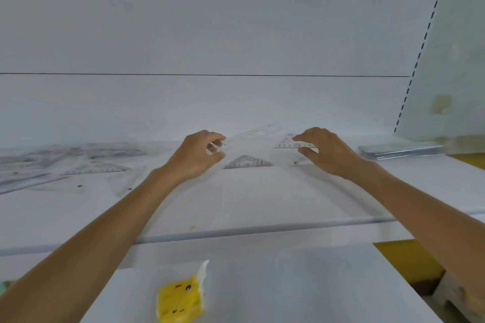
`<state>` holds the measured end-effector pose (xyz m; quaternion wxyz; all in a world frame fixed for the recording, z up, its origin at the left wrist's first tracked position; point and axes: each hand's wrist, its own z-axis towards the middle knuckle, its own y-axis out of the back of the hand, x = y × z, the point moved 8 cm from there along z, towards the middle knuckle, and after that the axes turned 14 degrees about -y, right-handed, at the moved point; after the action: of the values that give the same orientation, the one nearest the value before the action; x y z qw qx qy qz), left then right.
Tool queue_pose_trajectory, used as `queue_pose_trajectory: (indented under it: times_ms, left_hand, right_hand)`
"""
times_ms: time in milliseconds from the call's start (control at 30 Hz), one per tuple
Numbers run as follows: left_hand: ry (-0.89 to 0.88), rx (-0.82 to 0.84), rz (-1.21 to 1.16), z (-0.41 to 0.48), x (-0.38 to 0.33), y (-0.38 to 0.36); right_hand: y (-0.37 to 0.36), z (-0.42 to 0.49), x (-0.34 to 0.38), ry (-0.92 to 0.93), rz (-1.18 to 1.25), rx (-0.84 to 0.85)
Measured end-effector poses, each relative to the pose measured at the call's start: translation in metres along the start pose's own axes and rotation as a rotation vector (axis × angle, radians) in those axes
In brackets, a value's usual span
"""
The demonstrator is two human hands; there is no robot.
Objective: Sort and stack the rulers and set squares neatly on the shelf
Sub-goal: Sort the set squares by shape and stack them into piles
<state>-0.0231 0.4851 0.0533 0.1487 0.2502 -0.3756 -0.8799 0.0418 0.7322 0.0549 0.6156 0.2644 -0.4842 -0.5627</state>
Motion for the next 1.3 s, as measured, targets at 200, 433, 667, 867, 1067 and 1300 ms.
queue_pose_trajectory:
  times_ms: [200, 433, 667, 867, 1067, 1300]
  left_hand:
    - [0.063, -0.097, -0.050, 0.019, -0.026, -0.028]
    - [0.170, -0.113, -0.035, 0.018, -0.039, -0.043]
    - [0.234, -0.103, 0.023, 0.016, -0.039, -0.040]
    - [0.227, -0.073, 0.026, 0.025, -0.048, -0.046]
    - [0.182, -0.099, 0.011, 0.052, -0.072, -0.052]
    - [0.083, -0.039, -0.057, 0.102, -0.120, -0.108]
  right_hand:
    - [0.012, 0.018, -0.051, 0.008, 0.101, 0.050]
    - [-0.012, 0.022, -0.047, 0.114, 0.066, 0.223]
    - [-0.034, 0.013, -0.044, 0.174, 0.006, 0.337]
    - [-0.034, 0.013, -0.044, 0.189, 0.004, 0.352]
    - [-0.014, 0.007, -0.058, 0.203, 0.018, 0.262]
    - [0.032, -0.013, -0.120, 0.167, 0.042, 0.103]
